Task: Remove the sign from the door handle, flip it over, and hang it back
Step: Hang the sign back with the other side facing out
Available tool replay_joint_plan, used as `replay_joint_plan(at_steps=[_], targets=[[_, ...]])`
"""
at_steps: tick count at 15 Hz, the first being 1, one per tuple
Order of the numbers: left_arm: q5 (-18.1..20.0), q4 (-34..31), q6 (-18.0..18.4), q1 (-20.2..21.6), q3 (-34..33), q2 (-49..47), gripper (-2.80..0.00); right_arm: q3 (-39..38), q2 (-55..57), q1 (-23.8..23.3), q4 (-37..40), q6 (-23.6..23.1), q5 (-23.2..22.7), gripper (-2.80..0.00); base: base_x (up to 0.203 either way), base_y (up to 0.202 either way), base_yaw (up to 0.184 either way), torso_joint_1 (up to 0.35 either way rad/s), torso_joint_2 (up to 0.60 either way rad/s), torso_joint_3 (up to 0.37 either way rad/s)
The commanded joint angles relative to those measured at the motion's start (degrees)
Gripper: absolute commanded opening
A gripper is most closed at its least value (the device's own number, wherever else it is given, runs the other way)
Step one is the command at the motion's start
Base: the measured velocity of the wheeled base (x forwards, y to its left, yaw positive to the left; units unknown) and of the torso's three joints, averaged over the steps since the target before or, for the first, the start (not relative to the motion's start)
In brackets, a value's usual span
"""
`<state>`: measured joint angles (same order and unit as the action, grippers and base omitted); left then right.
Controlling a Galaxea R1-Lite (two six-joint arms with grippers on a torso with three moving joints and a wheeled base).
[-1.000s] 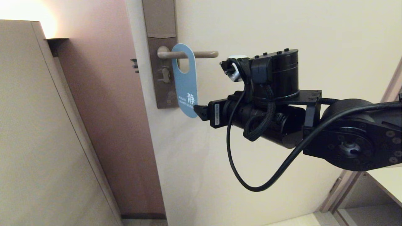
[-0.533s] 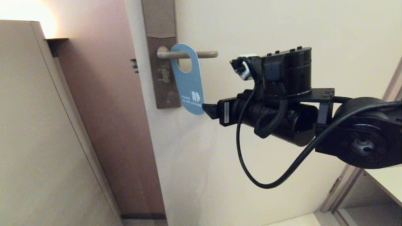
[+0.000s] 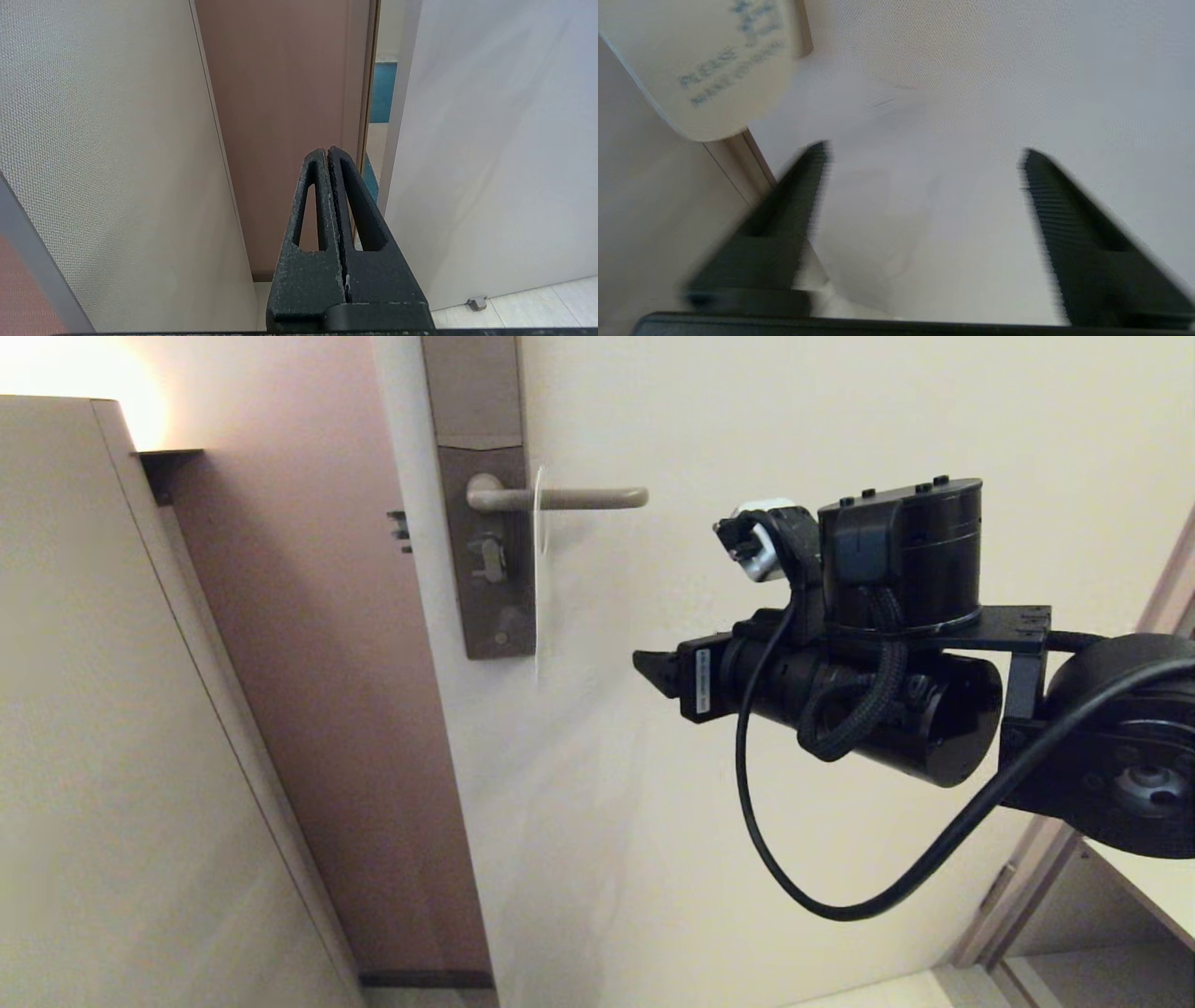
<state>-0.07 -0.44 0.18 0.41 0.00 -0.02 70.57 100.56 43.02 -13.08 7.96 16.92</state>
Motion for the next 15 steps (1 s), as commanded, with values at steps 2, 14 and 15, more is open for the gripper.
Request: replay_joint_plan(at_steps=[2, 14, 15], targets=[[-0.01, 0.0, -0.01, 0.02, 0.0, 0.02, -2.8, -0.08, -0.22, 0.13, -0.1, -0.1, 0.13, -2.8, 0.0, 0.0, 0.0, 0.0, 0.0, 0.0], [-0.01, 0.0, -0.01, 0.02, 0.0, 0.02, -2.8, 8.98, 5.15, 1.7, -0.04, -0.92, -0.83, -2.8, 0.0, 0.0, 0.0, 0.0, 0.0, 0.0], [-0.01, 0.0, -0.09, 0.02, 0.0, 0.02, -2.8, 10.61, 6.57, 2.52, -0.08, -1.19, -0.84, -2.8, 0.0, 0.0, 0.0, 0.0, 0.0, 0.0]])
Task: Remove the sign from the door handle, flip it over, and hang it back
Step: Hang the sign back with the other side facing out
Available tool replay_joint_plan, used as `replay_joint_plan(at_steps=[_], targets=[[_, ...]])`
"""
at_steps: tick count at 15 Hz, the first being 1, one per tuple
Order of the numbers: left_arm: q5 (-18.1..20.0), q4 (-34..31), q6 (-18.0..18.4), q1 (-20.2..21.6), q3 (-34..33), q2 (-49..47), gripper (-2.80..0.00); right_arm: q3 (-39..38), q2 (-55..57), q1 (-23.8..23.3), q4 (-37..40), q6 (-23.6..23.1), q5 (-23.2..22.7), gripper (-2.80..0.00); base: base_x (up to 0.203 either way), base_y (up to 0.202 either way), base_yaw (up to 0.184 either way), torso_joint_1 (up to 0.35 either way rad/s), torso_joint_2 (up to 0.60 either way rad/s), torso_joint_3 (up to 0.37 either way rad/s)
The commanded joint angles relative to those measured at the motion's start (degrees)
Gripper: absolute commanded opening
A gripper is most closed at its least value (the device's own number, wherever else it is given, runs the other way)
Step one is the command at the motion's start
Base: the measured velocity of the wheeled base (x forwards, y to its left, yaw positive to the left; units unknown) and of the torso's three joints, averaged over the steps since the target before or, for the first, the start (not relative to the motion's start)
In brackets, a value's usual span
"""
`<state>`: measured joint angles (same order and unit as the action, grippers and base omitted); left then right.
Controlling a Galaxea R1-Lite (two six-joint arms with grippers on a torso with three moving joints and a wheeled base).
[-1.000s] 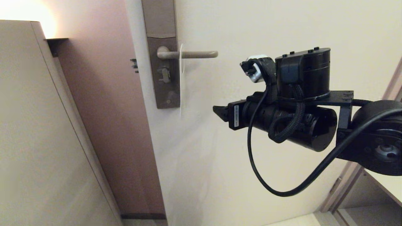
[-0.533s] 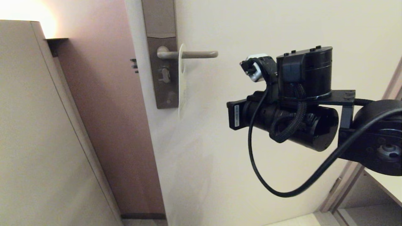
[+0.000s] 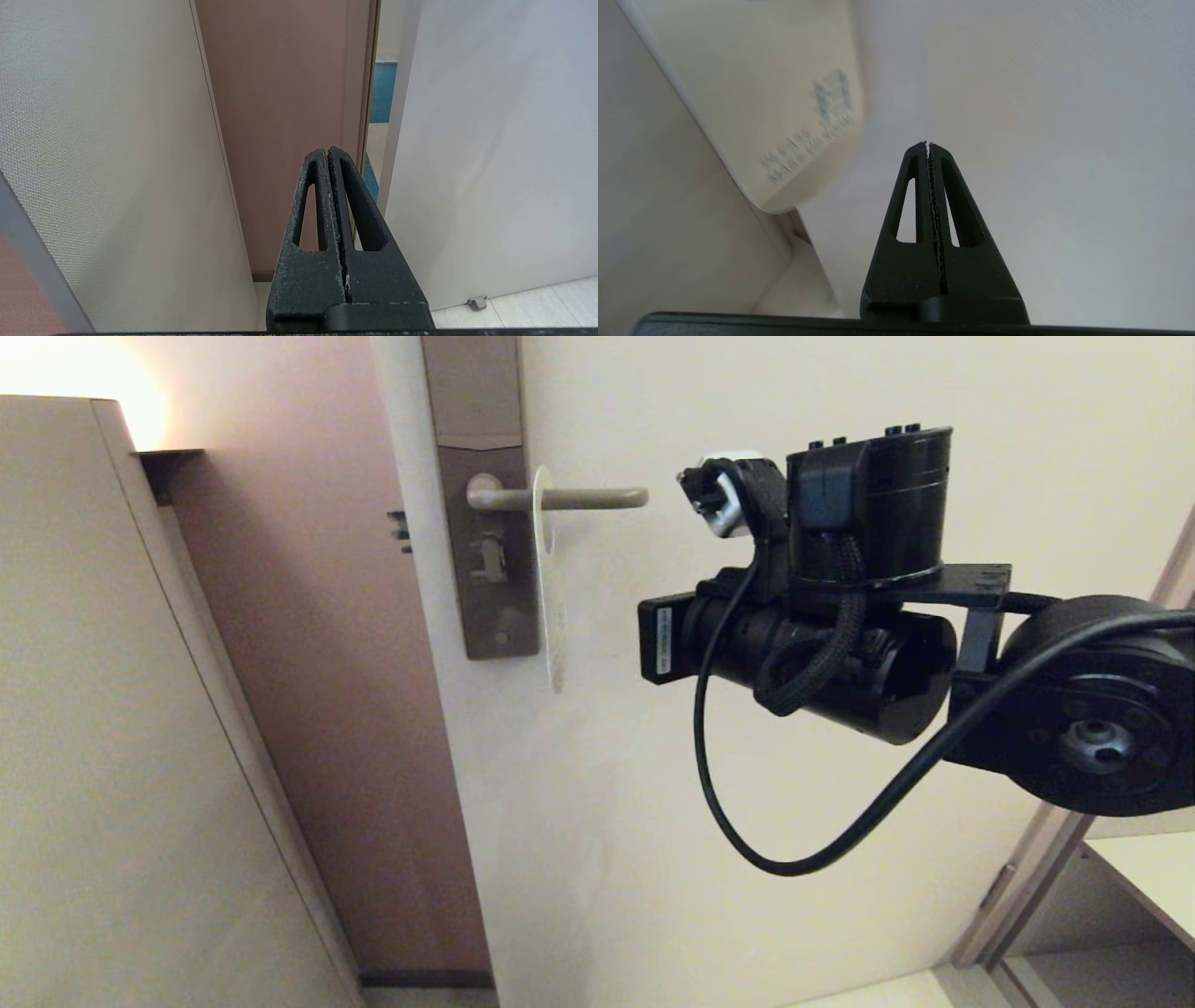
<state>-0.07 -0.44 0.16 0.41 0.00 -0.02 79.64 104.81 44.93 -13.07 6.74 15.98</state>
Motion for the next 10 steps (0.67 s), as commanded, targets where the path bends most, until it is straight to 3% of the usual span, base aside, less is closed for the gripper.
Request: replay_joint_plan(at_steps=[1, 5, 10], targets=[[-0.01, 0.0, 0.02, 0.02, 0.0, 0.02, -2.8, 3.27, 3.61, 1.51, -0.11, -0.22, 0.14, -2.8, 0.0, 0.0, 0.0, 0.0, 0.0, 0.0], [-0.01, 0.0, 0.02, 0.02, 0.0, 0.02, -2.8, 9.4, 8.63, 3.6, -0.2, -0.61, 0.19, -2.8, 0.0, 0.0, 0.0, 0.0, 0.0, 0.0], [-0.01, 0.0, 0.02, 0.02, 0.0, 0.02, -2.8, 9.83, 10.11, 4.2, -0.38, -0.76, 0.37, -2.8, 0.0, 0.0, 0.0, 0.0, 0.0, 0.0]])
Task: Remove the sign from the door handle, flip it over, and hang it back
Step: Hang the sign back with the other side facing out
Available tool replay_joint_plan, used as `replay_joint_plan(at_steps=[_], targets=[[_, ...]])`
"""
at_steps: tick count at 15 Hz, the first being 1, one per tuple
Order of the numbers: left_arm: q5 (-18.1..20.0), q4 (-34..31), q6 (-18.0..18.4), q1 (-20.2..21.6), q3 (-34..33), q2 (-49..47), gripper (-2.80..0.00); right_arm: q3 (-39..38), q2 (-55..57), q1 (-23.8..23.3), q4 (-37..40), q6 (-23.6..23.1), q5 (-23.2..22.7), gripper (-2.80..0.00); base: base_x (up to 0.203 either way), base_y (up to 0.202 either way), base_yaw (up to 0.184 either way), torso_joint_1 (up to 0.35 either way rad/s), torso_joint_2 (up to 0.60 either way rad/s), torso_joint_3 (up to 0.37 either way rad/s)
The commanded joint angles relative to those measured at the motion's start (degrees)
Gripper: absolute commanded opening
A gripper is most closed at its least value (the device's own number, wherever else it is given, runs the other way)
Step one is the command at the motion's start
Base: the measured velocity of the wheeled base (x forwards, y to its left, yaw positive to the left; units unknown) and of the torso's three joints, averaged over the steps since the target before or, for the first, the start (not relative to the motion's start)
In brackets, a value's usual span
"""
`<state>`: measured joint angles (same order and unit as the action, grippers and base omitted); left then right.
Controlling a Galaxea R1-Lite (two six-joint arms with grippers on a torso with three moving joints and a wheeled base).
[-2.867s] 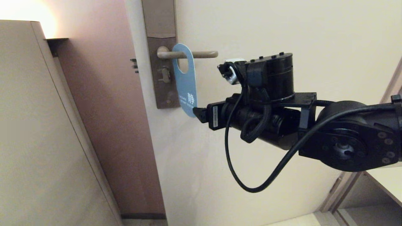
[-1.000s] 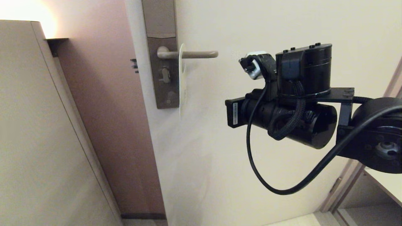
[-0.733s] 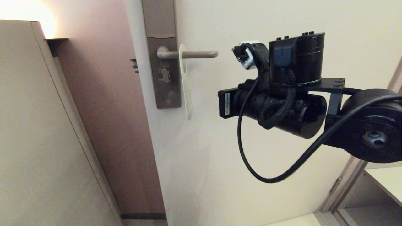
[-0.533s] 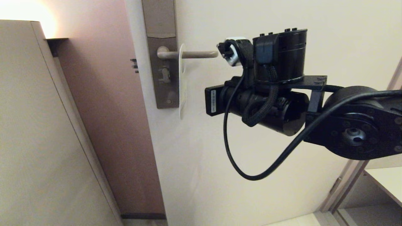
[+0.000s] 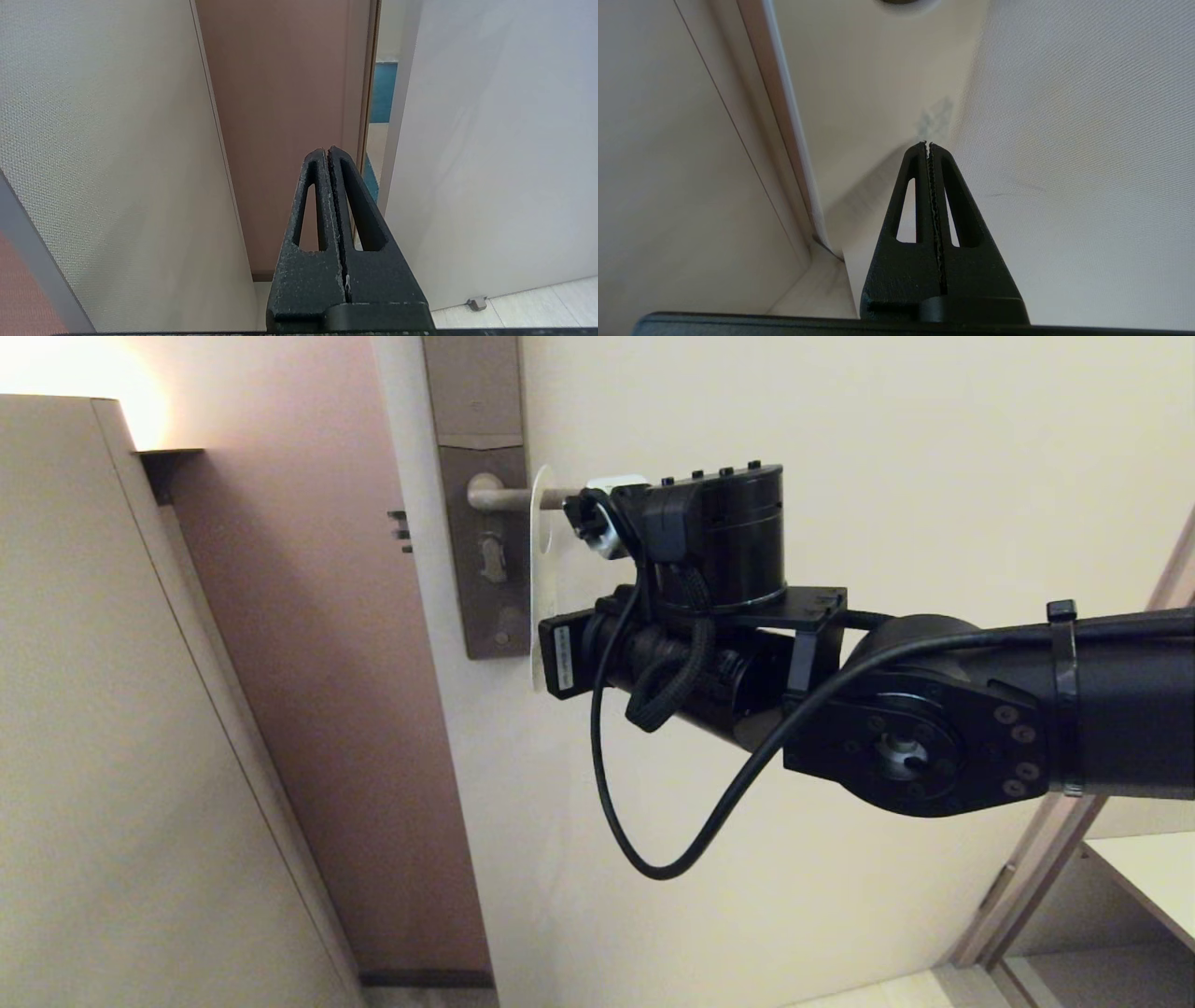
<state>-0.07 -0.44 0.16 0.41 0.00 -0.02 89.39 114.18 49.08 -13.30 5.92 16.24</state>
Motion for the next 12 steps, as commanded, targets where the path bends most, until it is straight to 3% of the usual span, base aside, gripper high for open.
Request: replay_joint_plan(at_steps=[1, 12], targets=[[-0.01, 0.0, 0.02, 0.02, 0.0, 0.02, -2.8, 0.13, 0.83, 0.05, -0.2, 0.1, 0.11, -2.8, 0.0, 0.0, 0.0, 0.0, 0.0, 0.0], [-0.01, 0.0, 0.02, 0.02, 0.0, 0.02, -2.8, 7.01, 2.19, 4.07, 0.12, -0.87, -0.15, -2.8, 0.0, 0.0, 0.0, 0.0, 0.0, 0.0]])
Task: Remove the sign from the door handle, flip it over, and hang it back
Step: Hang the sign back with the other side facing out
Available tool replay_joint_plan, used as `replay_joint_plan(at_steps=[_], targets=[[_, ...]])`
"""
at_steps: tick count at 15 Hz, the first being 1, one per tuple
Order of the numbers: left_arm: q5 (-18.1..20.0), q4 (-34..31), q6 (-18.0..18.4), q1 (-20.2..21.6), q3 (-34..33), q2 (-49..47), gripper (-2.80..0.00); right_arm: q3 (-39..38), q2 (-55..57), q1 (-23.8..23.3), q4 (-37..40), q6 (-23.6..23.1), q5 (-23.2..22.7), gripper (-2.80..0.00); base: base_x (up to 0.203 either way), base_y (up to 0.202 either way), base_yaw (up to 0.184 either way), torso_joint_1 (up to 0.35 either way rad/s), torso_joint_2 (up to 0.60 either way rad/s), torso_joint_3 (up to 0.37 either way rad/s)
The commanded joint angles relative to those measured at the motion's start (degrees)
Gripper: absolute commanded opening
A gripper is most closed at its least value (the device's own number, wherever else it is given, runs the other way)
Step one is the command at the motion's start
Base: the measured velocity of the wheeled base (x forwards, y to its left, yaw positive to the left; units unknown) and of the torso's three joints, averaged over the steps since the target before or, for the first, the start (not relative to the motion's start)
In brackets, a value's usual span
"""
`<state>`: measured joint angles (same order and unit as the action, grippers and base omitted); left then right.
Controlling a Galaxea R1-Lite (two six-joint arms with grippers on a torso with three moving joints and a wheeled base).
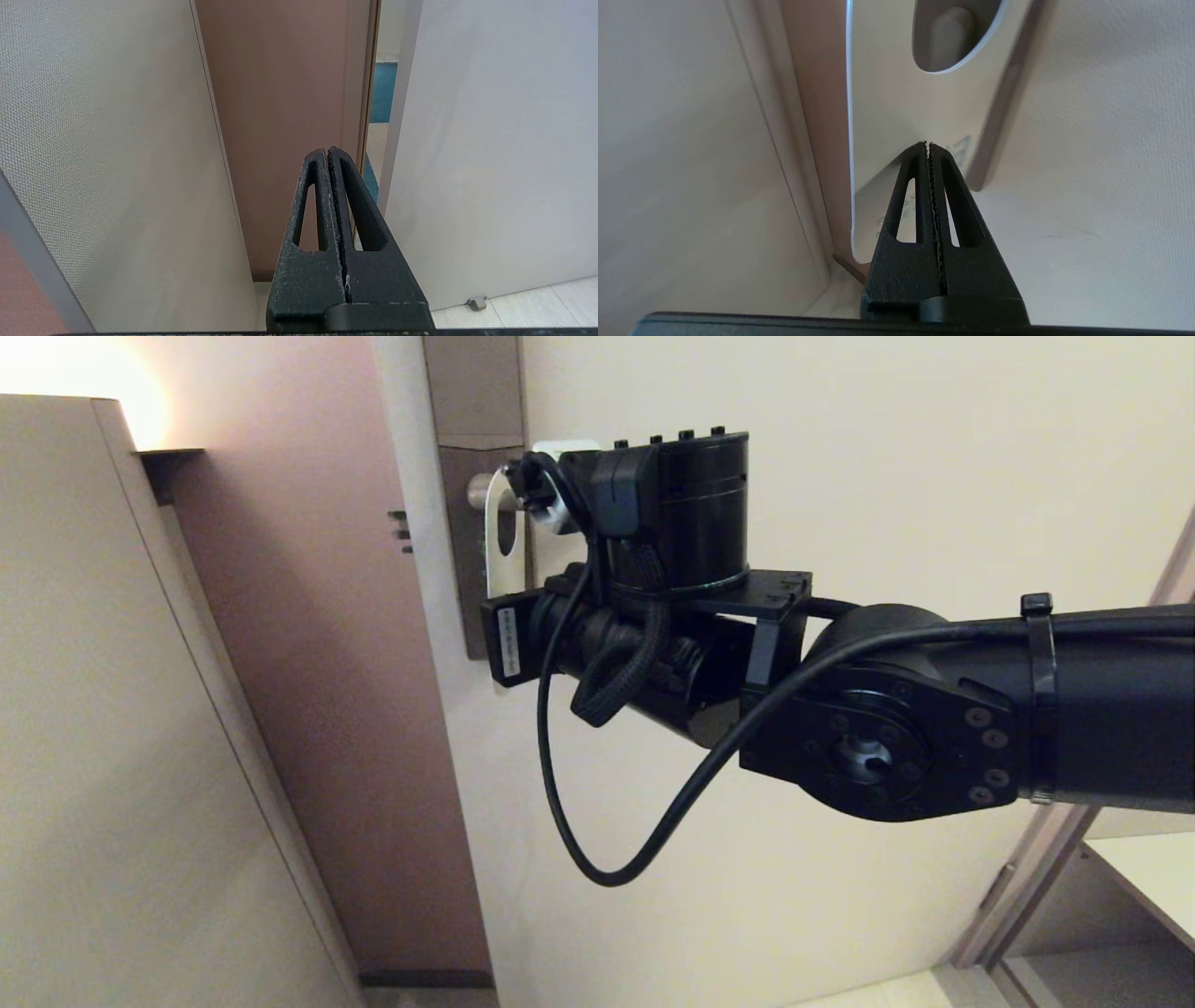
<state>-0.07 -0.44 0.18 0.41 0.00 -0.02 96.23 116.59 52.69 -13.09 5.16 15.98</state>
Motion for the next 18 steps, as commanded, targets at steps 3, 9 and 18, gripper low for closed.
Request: replay_joint_plan(at_steps=[3, 9, 18], targets=[[-0.01, 0.0, -0.04, 0.02, 0.0, 0.02, -2.8, 2.46, 0.33, 0.87, -0.09, -1.01, 0.01, -2.8, 0.0, 0.0, 0.0, 0.0, 0.0, 0.0], [-0.01, 0.0, -0.08, 0.02, 0.0, 0.02, -2.8, 6.58, 6.06, 1.43, -3.67, -1.09, 0.19, -2.8, 0.0, 0.0, 0.0, 0.0, 0.0, 0.0], [-0.01, 0.0, -0.01, 0.02, 0.0, 0.02, -2.8, 5.81, 10.65, 1.45, -12.72, -0.97, 3.8, -2.8, 0.0, 0.0, 0.0, 0.0, 0.0, 0.0]])
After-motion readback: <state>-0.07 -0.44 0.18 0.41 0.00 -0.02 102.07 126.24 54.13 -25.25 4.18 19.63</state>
